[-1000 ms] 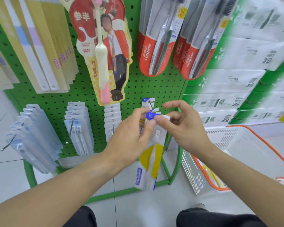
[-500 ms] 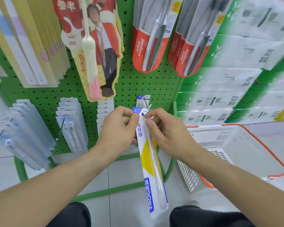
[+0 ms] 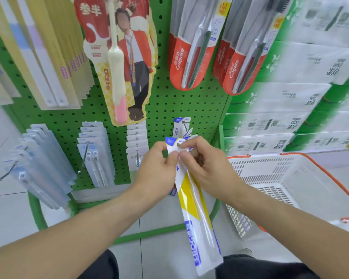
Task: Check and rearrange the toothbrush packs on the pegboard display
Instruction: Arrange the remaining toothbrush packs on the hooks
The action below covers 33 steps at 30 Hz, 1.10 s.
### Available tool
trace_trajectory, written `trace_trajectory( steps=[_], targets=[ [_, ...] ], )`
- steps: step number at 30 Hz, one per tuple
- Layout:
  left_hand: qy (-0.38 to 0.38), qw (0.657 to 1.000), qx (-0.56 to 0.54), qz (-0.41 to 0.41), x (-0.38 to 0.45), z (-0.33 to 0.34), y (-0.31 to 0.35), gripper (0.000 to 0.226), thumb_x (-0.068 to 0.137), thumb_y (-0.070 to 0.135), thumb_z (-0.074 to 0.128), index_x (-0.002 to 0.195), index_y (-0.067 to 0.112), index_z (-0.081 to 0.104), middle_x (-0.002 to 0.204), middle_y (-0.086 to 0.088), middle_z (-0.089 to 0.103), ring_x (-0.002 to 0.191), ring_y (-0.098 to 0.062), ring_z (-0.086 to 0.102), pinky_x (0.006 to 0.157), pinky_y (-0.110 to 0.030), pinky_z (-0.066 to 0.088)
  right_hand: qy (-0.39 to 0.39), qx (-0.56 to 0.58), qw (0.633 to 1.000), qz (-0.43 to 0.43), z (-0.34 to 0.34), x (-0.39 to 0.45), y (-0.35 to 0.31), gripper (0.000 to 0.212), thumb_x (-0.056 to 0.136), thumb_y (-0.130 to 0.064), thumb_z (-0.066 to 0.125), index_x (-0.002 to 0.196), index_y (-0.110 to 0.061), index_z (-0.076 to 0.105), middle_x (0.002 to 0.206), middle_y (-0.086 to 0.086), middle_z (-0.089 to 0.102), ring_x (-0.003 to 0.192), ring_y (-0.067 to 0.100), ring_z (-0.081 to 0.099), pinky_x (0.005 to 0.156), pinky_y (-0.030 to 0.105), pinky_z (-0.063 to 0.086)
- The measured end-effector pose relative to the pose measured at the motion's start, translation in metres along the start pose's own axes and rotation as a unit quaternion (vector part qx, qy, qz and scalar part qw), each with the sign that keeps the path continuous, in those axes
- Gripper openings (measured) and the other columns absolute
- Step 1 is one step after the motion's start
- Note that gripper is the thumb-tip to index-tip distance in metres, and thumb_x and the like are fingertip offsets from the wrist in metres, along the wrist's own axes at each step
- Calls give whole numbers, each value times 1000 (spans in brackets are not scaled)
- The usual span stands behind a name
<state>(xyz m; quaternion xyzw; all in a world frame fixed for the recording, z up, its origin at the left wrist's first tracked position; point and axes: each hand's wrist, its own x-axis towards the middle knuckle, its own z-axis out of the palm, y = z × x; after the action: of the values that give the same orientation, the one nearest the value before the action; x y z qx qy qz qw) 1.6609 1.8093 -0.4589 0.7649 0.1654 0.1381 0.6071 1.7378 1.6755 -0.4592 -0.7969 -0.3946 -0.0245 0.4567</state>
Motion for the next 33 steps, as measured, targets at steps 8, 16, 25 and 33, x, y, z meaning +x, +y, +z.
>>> trace_trajectory(
  steps=[8,16,25,33],
  targets=[
    [42,998,-38,22,7,-10,-2,10,105,18,48,102,18,58,86,-17,74,82,-43,70,79,-60,57,1,72,997,21,-4,4,4,35,78,-24,87,104,-28,63,82,-6,64,73,12,59,67,22,47],
    [82,994,-62,22,11,-14,0,14,103,15,51,97,18,63,91,-22,73,90,-50,67,80,-65,55,-283,141,926,205,-11,-1,5,28,85,-14,80,106,-11,63,96,10,76,82,26,70,76,51,61],
    [94,992,-77,32,11,-14,-1,13,102,20,50,97,20,62,94,-22,72,91,-50,66,80,-66,55,-358,133,906,179,-10,-15,20,23,77,8,77,98,1,68,93,8,76,81,24,70,80,47,59],
    [74,991,-105,44,9,-11,9,12,97,27,56,95,16,58,93,-37,63,72,-35,57,71,-70,49,-388,161,893,159,-12,-16,21,31,74,10,82,99,5,65,97,14,76,85,24,70,82,48,59]
  ],
)
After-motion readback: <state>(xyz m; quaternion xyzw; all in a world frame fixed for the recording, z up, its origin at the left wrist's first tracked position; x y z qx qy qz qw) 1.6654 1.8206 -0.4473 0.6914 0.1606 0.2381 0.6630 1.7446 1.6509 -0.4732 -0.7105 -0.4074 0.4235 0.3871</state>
